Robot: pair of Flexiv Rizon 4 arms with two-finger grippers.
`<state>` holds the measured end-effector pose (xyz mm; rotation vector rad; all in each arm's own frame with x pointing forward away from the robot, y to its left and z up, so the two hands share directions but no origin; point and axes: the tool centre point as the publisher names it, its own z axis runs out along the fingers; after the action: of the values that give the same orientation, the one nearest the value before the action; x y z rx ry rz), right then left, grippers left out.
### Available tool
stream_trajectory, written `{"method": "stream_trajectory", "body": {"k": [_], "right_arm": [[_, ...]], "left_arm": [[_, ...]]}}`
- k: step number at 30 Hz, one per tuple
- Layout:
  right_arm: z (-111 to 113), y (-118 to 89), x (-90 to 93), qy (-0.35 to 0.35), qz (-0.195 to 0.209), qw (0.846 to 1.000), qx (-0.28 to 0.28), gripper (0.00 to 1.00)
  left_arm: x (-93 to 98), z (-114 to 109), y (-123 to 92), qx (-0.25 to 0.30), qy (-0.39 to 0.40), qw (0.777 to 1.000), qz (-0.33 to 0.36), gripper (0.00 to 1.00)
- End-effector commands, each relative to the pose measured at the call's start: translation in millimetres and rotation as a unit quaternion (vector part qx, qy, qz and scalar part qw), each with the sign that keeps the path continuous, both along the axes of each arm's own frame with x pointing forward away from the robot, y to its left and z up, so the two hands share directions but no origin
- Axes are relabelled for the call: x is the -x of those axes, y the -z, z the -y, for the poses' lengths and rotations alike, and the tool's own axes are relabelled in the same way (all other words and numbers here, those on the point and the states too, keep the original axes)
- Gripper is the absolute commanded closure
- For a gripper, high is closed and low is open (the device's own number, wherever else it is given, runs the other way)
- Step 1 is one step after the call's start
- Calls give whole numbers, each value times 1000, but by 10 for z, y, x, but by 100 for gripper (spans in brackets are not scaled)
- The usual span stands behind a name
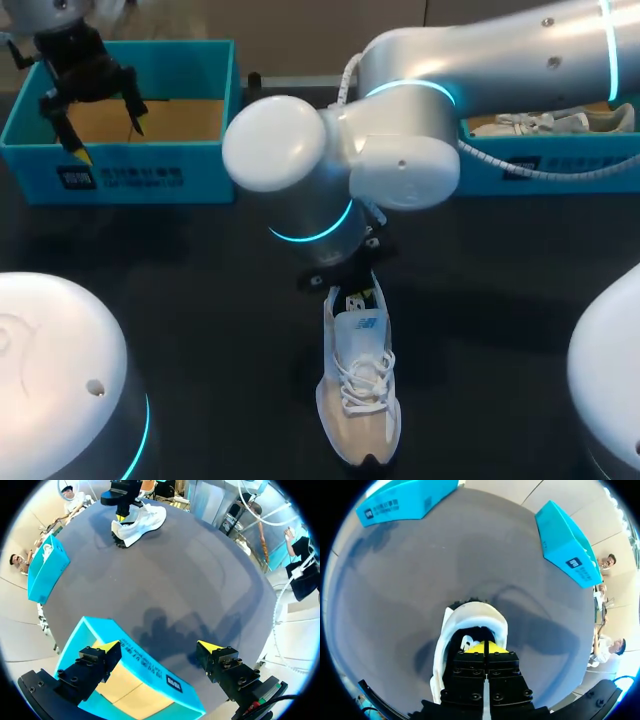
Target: Take the shoe out of the shoebox, open the shoe tongue, remove and reinsert the insole, then place the shoe into the shoebox
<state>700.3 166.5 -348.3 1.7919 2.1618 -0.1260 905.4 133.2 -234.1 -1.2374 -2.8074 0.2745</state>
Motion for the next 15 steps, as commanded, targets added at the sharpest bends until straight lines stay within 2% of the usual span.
{"method": "stream_trajectory", "body": {"k": [1, 10, 13, 15], "right_arm": [[-4, 214, -39, 4, -5, 1000, 0, 100], [58, 543, -153, 18, -33, 999, 6, 100], [51, 529, -148, 20, -29, 999, -1, 100], [29, 450, -128, 19, -22, 1000, 0, 100]], "left_arm": [[-2, -4, -4, -1, 0, 1000, 0, 0], [-2, -4, -4, -1, 0, 1000, 0, 0], [-2, -4, -4, -1, 0, 1000, 0, 0], [-2, -4, -4, -1, 0, 1000, 0, 0]]}}
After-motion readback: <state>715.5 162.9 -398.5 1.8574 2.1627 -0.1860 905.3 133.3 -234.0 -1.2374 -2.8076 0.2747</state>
